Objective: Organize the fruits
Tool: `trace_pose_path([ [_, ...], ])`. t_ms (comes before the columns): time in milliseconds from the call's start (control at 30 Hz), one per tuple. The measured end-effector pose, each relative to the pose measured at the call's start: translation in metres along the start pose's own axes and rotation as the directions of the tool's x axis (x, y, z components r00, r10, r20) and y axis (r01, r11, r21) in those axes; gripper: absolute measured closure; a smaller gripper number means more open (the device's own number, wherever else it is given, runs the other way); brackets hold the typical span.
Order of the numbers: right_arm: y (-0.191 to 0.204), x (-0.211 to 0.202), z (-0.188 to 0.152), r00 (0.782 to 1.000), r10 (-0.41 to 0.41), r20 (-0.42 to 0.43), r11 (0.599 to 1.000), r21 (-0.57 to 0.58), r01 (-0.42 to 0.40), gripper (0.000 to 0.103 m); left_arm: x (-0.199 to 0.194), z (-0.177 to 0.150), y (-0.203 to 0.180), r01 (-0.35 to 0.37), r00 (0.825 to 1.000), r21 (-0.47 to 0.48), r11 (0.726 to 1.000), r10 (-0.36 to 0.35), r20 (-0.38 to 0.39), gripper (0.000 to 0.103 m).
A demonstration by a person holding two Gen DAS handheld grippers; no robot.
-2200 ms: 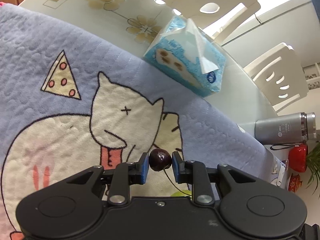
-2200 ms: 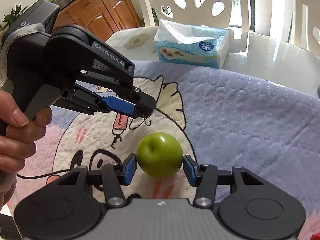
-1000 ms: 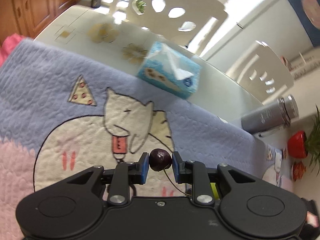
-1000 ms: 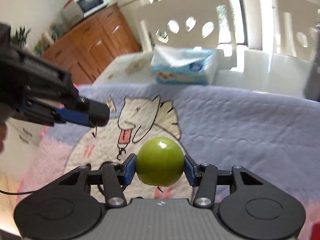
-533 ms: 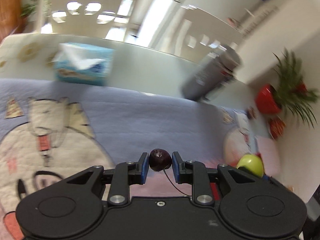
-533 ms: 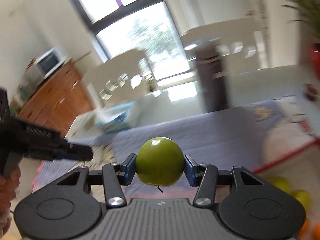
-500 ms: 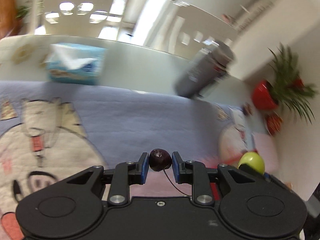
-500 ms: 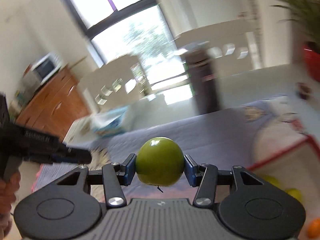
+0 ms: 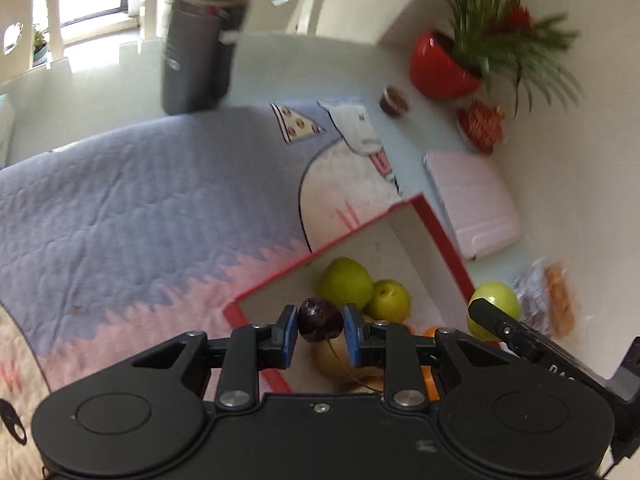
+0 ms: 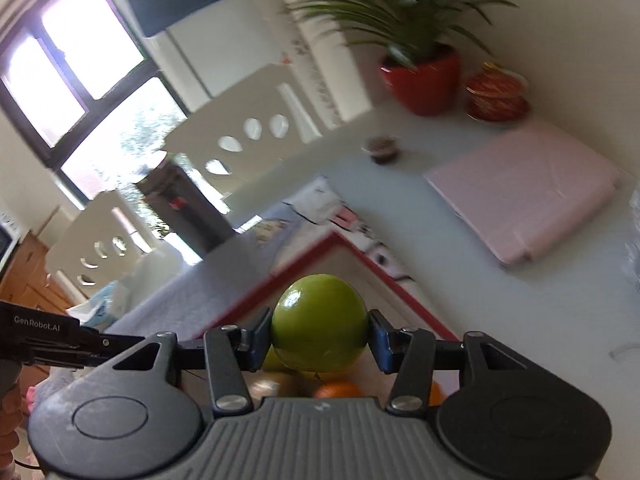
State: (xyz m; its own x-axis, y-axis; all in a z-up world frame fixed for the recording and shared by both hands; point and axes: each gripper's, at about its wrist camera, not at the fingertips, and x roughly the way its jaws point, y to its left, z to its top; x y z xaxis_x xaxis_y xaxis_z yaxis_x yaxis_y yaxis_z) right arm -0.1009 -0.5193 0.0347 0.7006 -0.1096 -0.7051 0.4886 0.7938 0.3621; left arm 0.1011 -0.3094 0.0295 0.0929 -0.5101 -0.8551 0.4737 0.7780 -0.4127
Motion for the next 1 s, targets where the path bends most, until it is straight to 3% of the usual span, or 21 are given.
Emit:
trace_pose_path([
  [133, -0.013, 0.011, -0.007, 0.999, 0.001, -0.04, 1.0, 0.023, 0.0, 0.051, 0.026, 0.002, -0.012, -0.056, 0.997, 0.03, 0.998, 0.057, -0.045, 0.075],
  [333, -0.01, 0.025, -0.011, 0.996, -0.009, -0.084, 1.0, -0.01, 0.008, 0.051, 0.038, 0.0, -0.019, -0.079, 0.994, 0.043, 0.996, 0.082, -0.07, 0.074],
  [400, -0.011, 0.028, -0.01, 0.995, -0.014, -0.099, 1.0, -0.009, 0.014, 0.05, 0.04, 0.0, -0.021, -0.074, 0.994, 0.045, 0.996, 0.077, -0.072, 0.064],
  [533, -0.014, 0.017, -0.008, 0.997, -0.009, -0.076, 1.0, 0.01, 0.01, 0.047, 0.032, -0.001, -0.023, -0.077, 0.996, 0.044, 0.996, 0.079, -0.046, 0.026],
  [700, -0.017, -0.014, 0.004, 0.999, -0.026, -0.031, 0.998, 0.058, 0.027, 0.031, 0.005, 0.0, -0.029, -0.107, 0.994, 0.073, 0.992, 0.106, 0.01, 0.022],
  [900, 0.0, -0.058, 0.006, 0.99, -0.108, -0.091, 0.994, 0.027, 0.111, 0.005, -0.035, -0.021, -0.037, -0.211, 0.974, 0.162, 0.964, 0.194, 0.117, 0.01],
  [1000, 0.017, -0.072, -0.01, 0.977, -0.172, -0.127, 0.985, -0.031, 0.169, 0.004, -0.048, -0.045, -0.037, -0.254, 0.962, 0.186, 0.949, 0.227, 0.154, 0.007],
])
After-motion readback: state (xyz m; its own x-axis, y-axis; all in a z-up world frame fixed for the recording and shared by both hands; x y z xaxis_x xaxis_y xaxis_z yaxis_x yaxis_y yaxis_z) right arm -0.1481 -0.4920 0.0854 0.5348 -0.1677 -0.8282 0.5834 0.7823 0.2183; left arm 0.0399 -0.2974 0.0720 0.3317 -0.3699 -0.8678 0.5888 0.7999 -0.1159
